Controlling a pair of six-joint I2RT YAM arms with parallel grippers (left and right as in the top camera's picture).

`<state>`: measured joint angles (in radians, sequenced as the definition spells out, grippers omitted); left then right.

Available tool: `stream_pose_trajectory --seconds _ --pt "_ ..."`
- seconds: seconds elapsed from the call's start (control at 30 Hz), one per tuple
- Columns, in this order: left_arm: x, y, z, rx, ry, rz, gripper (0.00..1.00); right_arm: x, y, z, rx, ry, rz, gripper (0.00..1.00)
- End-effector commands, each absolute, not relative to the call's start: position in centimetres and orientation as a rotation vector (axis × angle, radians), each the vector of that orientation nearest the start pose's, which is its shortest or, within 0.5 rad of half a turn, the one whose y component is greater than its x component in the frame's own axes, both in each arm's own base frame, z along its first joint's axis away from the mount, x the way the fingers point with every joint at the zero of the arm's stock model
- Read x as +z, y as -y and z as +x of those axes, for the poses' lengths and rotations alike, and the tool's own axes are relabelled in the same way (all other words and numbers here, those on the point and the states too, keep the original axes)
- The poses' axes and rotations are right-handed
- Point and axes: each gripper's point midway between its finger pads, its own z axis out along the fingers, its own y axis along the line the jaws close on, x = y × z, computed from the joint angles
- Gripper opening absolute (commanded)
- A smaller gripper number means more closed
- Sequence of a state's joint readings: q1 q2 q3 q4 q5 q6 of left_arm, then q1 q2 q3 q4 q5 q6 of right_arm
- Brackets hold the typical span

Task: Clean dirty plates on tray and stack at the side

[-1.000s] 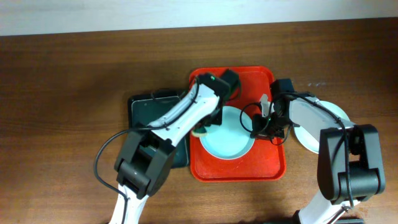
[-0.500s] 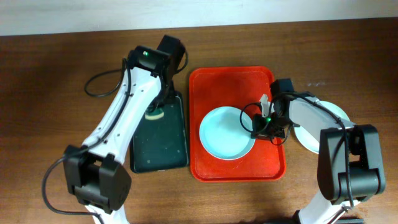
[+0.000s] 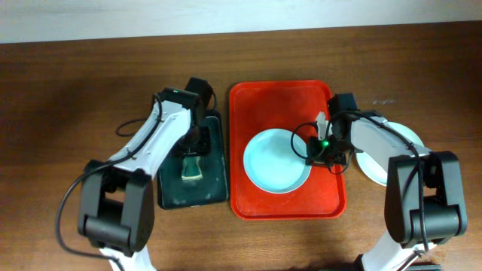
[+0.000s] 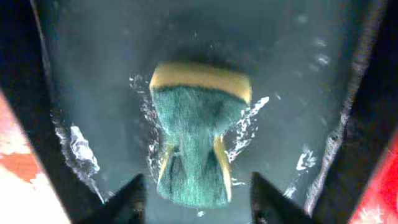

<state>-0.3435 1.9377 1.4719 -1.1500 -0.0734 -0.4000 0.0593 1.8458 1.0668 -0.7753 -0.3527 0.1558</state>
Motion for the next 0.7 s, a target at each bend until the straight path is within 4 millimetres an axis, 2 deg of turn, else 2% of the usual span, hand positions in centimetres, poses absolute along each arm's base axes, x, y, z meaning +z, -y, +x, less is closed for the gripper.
stream_pose_trajectory --seconds 0.0,0.07,0.1,0.13,0.27,0.37,0.43,0.5,0.6,0.67 --pt "12.3 11.3 34.5 -0.020 -2.993 -0.080 0.69 2.2 -6.2 30.5 0.428 -3.092 0.153 0.04" --pt "14.3 11.2 34.3 -0.048 -2.942 -0.080 0.82 4.0 -6.0 30.4 0.378 -3.057 0.154 0.04" --pt "15.4 11.1 33.9 -0.060 -2.919 -0.081 0.97 4.8 -5.9 30.5 0.344 -3.035 0.140 0.04" --pt "16.3 11.0 33.6 -0.070 -2.898 -0.080 1.00 5.8 -5.6 30.4 0.287 -3.009 0.134 0.04" --pt "19.5 10.2 32.5 -0.077 -2.824 -0.085 1.00 10.0 -5.5 30.7 0.117 -2.867 0.087 0.04" --pt "21.6 7.6 31.5 0.076 -2.752 -0.116 1.00 13.3 -5.7 31.0 0.025 -2.741 0.083 0.04" --pt "22.9 5.4 30.5 0.185 -2.716 -0.165 0.99 15.5 -7.1 31.2 0.052 -2.674 0.029 0.04" --pt "23.8 4.1 29.6 0.172 -2.692 -0.286 1.00 17.3 -8.9 31.3 0.083 -2.636 -0.039 0.04" --pt "25.8 1.8 28.7 0.082 -2.623 -0.444 0.99 19.3 -12.5 31.4 0.155 -2.584 -0.117 0.04" --pt "26.8 -0.2 28.0 0.079 -2.573 -0.534 0.99 20.3 -16.0 31.7 0.221 -2.522 -0.202 0.04"
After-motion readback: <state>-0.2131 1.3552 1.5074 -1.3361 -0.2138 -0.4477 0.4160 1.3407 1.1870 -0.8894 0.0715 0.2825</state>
